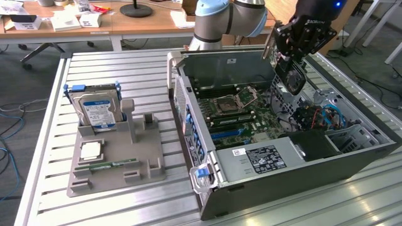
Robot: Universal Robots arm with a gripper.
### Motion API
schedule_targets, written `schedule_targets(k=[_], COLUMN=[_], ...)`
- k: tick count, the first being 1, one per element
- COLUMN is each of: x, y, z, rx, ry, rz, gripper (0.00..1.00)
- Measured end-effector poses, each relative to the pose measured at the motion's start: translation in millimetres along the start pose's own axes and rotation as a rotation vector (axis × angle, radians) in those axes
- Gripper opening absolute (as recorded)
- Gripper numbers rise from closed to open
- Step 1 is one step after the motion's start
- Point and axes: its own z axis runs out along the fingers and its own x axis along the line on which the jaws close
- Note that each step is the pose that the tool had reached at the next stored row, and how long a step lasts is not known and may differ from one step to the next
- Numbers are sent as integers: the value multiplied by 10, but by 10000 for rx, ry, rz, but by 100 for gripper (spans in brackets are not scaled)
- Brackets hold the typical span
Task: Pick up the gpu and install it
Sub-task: 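Pick up the gpu and move the gpu toward the slot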
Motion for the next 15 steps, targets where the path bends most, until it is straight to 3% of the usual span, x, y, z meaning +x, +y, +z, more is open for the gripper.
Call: schedule_targets(k=[2, 6, 15], x=[1, -1, -175], y=[-3, -3, 8], z=[55, 57, 74], rx=[0, 2, 2], ry=[1, 1, 1], rz=[0, 1, -1], gripper=[27, 27, 27])
